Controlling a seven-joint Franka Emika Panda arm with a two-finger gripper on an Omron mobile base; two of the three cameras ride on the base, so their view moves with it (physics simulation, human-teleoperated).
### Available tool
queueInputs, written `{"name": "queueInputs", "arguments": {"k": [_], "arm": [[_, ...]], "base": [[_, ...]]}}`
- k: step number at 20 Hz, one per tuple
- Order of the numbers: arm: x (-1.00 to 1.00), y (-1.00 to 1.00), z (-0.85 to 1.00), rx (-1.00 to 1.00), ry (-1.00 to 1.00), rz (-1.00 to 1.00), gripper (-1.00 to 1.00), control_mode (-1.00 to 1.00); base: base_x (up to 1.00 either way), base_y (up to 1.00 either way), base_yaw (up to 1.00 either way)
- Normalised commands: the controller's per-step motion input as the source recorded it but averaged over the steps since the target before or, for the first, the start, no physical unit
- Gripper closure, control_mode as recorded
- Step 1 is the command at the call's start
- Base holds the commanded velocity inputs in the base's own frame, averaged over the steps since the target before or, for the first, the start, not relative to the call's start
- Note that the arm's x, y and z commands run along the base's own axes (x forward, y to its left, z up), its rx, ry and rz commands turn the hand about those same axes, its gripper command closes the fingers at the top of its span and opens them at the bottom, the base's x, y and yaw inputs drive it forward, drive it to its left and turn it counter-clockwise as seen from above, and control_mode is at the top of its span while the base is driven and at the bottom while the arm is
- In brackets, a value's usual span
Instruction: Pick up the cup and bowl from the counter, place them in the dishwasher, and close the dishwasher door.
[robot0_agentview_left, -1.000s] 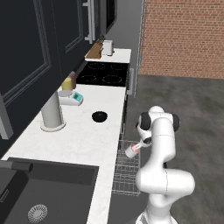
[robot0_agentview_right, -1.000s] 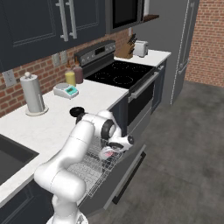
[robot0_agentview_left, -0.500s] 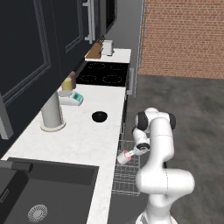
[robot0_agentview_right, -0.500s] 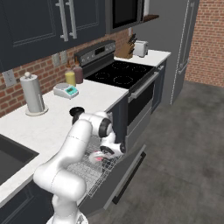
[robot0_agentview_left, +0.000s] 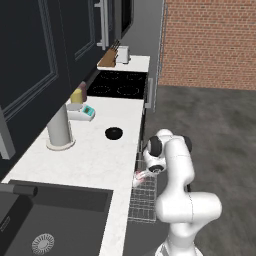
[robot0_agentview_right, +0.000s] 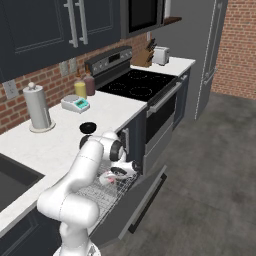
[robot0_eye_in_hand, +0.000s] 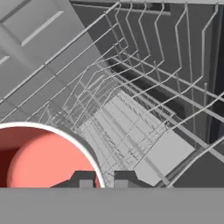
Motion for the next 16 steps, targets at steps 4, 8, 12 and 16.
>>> {"name": "queueInputs", "arguments": {"k": [4, 8, 12, 16], "arm": [[0.03, -0.02, -0.78, -0.11, 0.15, 0.00, 1.00, -1.00], [-0.12, -0.28, -0.75, -0.08, 0.09, 0.00, -1.00, -1.00], [-0.54, -0.70, -0.63, -0.03, 0.02, 0.01, -1.00, -1.00], [-0.78, -0.94, -0.63, 0.00, 0.00, 0.01, -1.00, -1.00]], "base": [[0.00, 0.00, 0.00], [0.00, 0.00, 0.00], [0.00, 0.00, 0.00], [0.00, 0.00, 0.00]]}}
